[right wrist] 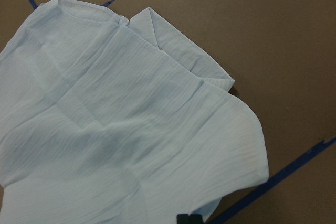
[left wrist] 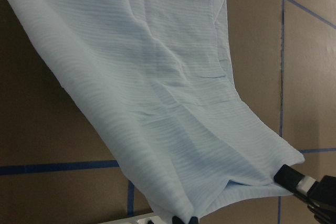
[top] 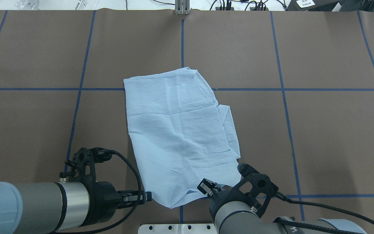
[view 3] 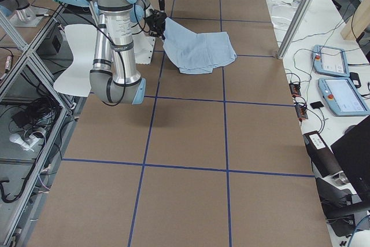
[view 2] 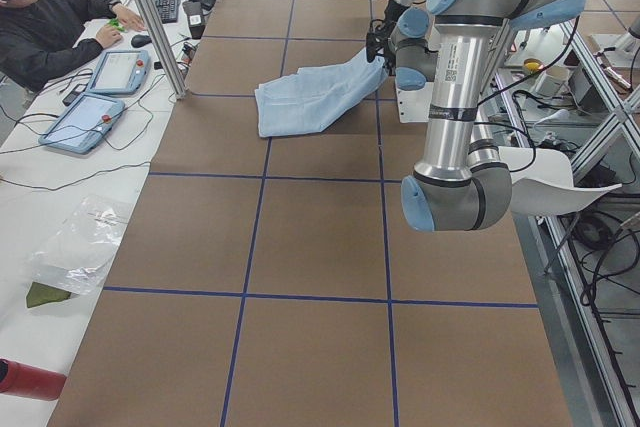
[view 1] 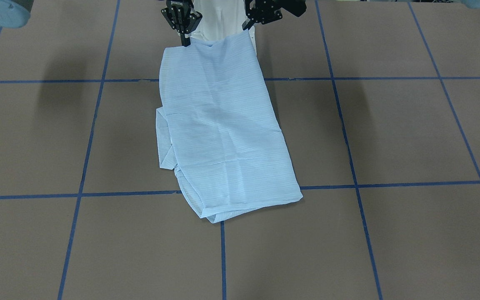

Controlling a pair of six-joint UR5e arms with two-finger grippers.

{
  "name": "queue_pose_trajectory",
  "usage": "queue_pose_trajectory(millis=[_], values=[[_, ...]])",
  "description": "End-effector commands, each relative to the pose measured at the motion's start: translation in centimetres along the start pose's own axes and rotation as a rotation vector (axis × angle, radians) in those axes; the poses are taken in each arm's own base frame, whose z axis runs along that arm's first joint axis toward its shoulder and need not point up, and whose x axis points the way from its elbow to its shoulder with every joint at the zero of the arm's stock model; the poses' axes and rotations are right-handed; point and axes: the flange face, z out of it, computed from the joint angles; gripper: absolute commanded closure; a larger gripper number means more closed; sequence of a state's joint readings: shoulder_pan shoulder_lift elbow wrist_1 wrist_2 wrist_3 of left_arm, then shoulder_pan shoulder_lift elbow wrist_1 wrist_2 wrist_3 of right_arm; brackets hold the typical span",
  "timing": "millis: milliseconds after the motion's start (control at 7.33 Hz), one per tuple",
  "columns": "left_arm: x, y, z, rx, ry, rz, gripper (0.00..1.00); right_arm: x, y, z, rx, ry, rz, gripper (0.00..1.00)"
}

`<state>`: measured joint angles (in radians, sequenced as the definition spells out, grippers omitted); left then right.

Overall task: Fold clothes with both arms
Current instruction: 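Lift the near edge with both grippers and fold it away from the robot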

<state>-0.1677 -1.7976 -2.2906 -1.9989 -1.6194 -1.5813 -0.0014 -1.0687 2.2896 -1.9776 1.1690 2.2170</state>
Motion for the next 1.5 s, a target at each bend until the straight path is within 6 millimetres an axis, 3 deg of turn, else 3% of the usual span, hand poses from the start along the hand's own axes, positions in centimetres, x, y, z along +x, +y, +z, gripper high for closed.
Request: queue_pose_trajectory(millis=[0,273,545,818,955,1091,1364], values=[[0.0,-2.7,0.9,0.056,-0.030,-0.009,1.00,-3.8,-2.1,1.5,0.061,-0.017,-0.010,1.00],[2.0,-7.2,1.3,0.147,-0.031,-0.011,1.00,-8.0,-5.2,2.8,0.133,-0.020,-0.062,1.00],[1.4,-12.9,1.2,0.249,-0.075,0.048,1.00,-11.9,-8.9,5.2,0.199,-0.045,-0.076,1.00],[0.2,-19.0,1.9,0.338,-0.146,0.072,1.00,-17.3,-11.9,10.2,0.224,-0.028,-0.084,1.00],[-0.8,-21.4,3.2,0.362,-0.192,0.077,1.00,-19.8,-13.2,12.5,0.247,-0.027,-0.090,1.00],[-1.9,-24.2,4.7,0.388,-0.236,0.077,1.00,-22.0,-14.1,15.9,0.262,-0.022,-0.103,1.00],[-3.7,-28.5,8.3,0.410,-0.318,0.082,1.00,-25.3,-15.2,20.9,0.283,-0.015,-0.142,1.00]])
